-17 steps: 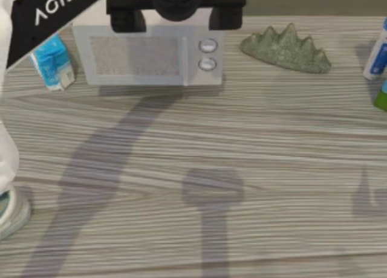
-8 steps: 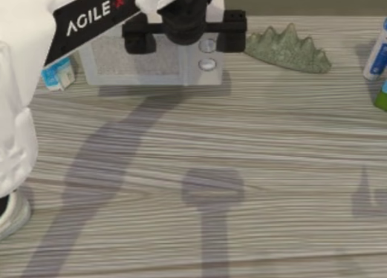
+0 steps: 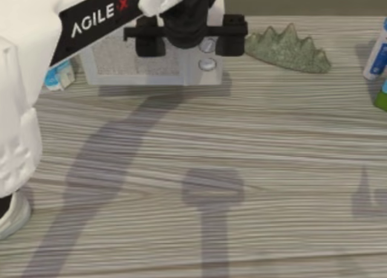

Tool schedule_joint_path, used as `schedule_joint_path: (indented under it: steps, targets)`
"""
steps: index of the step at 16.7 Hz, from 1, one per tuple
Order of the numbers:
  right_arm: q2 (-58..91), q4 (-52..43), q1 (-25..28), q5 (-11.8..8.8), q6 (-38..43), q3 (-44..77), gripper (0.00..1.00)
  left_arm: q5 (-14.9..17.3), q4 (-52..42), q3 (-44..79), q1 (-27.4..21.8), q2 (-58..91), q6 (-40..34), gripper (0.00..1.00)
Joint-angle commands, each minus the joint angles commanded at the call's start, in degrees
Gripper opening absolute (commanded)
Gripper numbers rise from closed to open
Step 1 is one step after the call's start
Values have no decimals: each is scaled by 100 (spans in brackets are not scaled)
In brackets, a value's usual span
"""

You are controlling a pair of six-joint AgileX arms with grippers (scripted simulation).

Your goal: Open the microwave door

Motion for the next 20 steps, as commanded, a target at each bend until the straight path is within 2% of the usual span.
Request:
schedule_joint_path:
  steps: [7,15,16,20]
  targets:
    - [0,0,0,0,0,0,100,0,0,0,0,0,0,2]
    - [0,0,0,0,0,0,100,0,0,0,0,0,0,0]
    - [0,0,0,0,0,0,100,128,23,-137,-189,2,-52,0]
    - [0,0,0,0,0,0,100,54,117,-480,-185,-206,-89,0]
